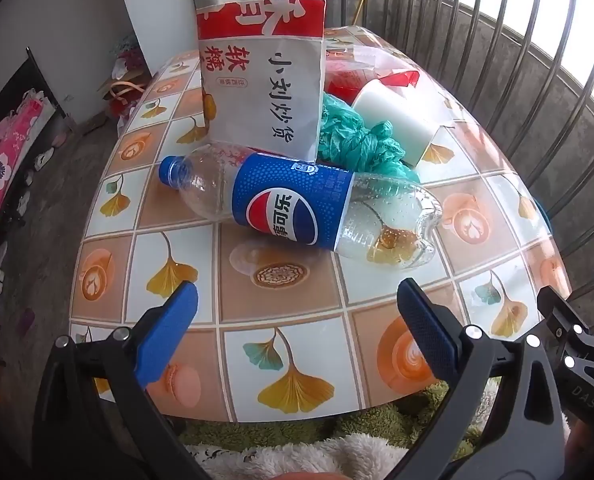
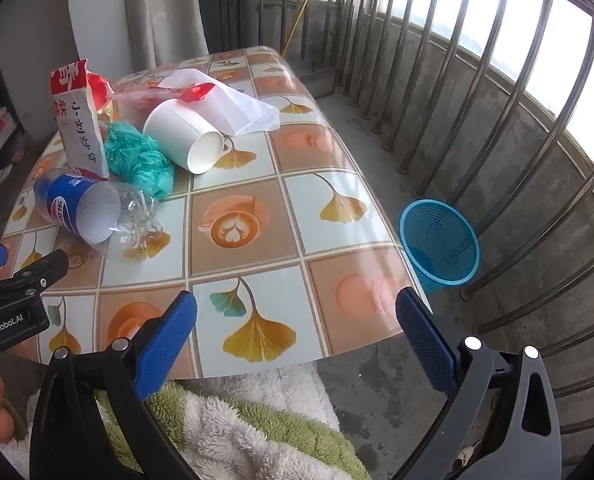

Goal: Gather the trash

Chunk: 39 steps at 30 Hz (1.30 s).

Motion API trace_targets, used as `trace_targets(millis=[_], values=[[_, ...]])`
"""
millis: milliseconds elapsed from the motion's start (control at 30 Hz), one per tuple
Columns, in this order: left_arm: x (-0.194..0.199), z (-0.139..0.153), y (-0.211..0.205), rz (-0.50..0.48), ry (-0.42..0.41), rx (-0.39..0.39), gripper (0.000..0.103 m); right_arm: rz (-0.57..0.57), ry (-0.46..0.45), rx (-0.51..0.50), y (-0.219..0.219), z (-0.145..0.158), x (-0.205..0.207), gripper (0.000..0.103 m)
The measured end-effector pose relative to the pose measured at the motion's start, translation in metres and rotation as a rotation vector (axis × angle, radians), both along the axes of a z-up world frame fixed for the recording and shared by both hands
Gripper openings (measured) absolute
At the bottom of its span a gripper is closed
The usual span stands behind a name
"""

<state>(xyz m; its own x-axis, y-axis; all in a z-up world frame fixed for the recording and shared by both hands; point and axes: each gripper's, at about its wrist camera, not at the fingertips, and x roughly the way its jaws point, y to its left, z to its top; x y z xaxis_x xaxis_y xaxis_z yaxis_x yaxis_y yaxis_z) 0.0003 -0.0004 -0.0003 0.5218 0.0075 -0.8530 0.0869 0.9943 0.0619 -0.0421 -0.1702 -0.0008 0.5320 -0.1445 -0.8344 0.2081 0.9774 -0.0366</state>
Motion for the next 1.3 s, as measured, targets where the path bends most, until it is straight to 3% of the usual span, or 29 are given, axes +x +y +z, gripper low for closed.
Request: trace_targets(millis=[1300], values=[[0.0006,-0.0069,0.0071,0.005,0.001,-0.013,0.096,0.000,-0.003,-0.008,0.0011,0.0014,0.0019,0.097]])
